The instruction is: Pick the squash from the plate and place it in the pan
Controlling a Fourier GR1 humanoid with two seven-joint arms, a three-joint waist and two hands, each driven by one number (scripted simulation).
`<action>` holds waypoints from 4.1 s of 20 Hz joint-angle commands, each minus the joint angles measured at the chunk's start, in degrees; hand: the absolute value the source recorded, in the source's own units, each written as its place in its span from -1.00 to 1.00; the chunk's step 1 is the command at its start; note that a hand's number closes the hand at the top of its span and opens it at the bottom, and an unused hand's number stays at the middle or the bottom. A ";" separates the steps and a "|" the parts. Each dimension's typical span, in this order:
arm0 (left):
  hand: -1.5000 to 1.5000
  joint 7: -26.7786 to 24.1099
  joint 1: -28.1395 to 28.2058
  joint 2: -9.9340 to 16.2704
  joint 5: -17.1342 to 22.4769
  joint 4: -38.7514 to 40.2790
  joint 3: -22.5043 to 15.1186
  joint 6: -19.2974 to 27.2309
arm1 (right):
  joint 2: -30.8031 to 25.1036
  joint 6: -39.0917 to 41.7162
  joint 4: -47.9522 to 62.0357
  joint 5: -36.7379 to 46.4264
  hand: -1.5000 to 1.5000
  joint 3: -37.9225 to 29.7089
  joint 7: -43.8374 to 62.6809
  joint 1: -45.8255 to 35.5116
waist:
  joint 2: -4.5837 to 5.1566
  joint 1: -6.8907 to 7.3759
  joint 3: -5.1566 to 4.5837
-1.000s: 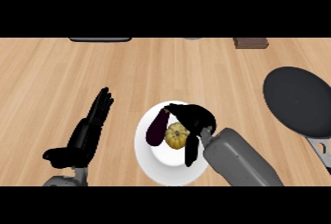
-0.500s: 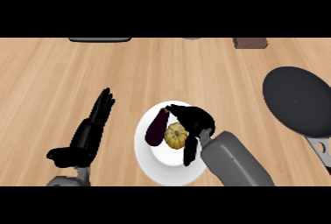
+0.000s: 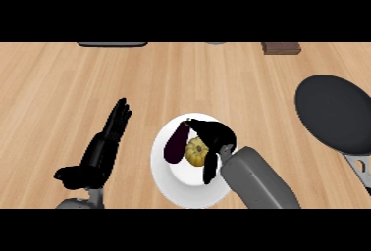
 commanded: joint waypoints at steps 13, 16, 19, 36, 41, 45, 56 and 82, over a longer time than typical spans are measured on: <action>0.00 -4.50 -1.91 -1.38 -0.95 5.67 2.07 -1.67 | -0.05 -3.53 15.27 6.65 1.00 2.79 -12.81 -5.92 | 0.14 -0.05 0.00; 0.00 -1.40 1.60 0.28 0.18 0.56 2.48 -3.35 | 0.19 -8.13 11.92 9.16 1.00 4.39 -12.01 -3.16 | 0.00 -0.03 0.00; 0.00 -2.13 0.83 -0.99 -1.03 2.11 2.27 -2.56 | 0.20 -8.34 7.57 9.33 1.00 3.18 -9.63 -3.60 | -0.01 -0.10 0.00; 0.00 -0.60 2.42 -0.85 0.16 -0.33 2.57 -2.81 | -6.13 -42.75 -13.69 28.46 1.00 -9.25 23.22 -0.14 | -0.52 -1.35 -0.02; 0.00 0.25 -0.31 -0.73 -0.39 1.94 3.94 -2.15 | -5.12 -41.24 -25.96 30.80 1.00 -11.39 30.73 3.39 | -0.33 -1.20 -0.03; 0.00 -3.12 -0.61 -1.71 -2.22 3.58 3.23 -1.44 | -7.43 -45.92 -27.30 26.54 1.00 -17.56 26.81 6.21 | -0.07 -0.77 0.00; 0.00 2.66 2.28 -1.42 -2.04 -4.64 0.75 -2.89 | -17.90 -61.67 -8.74 20.28 1.00 -32.16 9.48 8.14 | 0.13 0.30 0.06; 0.00 -2.10 -2.09 -3.56 -3.04 2.77 0.99 -3.39 | -34.86 -44.40 42.11 -9.26 -1.00 -51.06 -27.66 -10.03 | 1.62 3.09 0.43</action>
